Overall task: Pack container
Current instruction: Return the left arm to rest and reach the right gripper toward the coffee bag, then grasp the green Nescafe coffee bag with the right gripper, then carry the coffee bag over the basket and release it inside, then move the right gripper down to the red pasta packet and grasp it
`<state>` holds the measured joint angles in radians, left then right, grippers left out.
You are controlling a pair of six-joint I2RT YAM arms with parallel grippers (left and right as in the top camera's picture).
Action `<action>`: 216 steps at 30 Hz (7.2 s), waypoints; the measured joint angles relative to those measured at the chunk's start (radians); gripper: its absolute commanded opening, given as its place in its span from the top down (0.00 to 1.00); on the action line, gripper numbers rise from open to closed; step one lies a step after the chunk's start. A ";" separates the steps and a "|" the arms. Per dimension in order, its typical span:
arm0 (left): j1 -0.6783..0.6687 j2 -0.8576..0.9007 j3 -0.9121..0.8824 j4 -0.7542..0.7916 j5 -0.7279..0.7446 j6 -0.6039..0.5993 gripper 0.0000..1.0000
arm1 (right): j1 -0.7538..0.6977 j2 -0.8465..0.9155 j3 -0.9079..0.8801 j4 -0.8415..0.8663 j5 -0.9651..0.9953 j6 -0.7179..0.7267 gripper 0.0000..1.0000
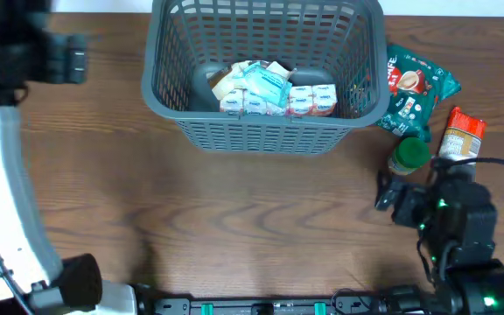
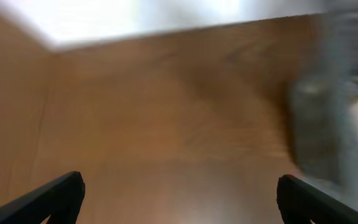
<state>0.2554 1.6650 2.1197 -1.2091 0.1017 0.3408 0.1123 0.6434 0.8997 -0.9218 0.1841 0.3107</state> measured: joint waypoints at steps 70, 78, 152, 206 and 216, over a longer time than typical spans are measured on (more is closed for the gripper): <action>0.080 0.050 -0.696 0.399 0.056 -0.159 0.01 | -0.471 1.654 0.882 0.189 -0.539 -0.166 0.01; 0.080 0.050 -0.696 0.399 0.056 -0.159 0.01 | -0.468 1.669 0.898 0.194 -0.574 -0.176 0.51; 0.080 0.050 -0.696 0.357 0.056 -0.138 0.01 | 0.177 1.294 0.859 0.145 -0.532 -0.859 0.70; 0.080 0.050 -0.696 0.355 0.057 -0.135 0.01 | -0.674 0.928 1.039 -0.706 -0.105 -0.046 0.01; 0.080 0.050 -0.696 0.354 0.060 -0.134 0.01 | -0.719 0.977 0.606 -0.282 -0.178 -0.183 0.01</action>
<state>0.3355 1.7153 1.4239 -0.8547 0.1616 0.2066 -0.6067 1.6207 1.5055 -1.2034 0.0063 0.1272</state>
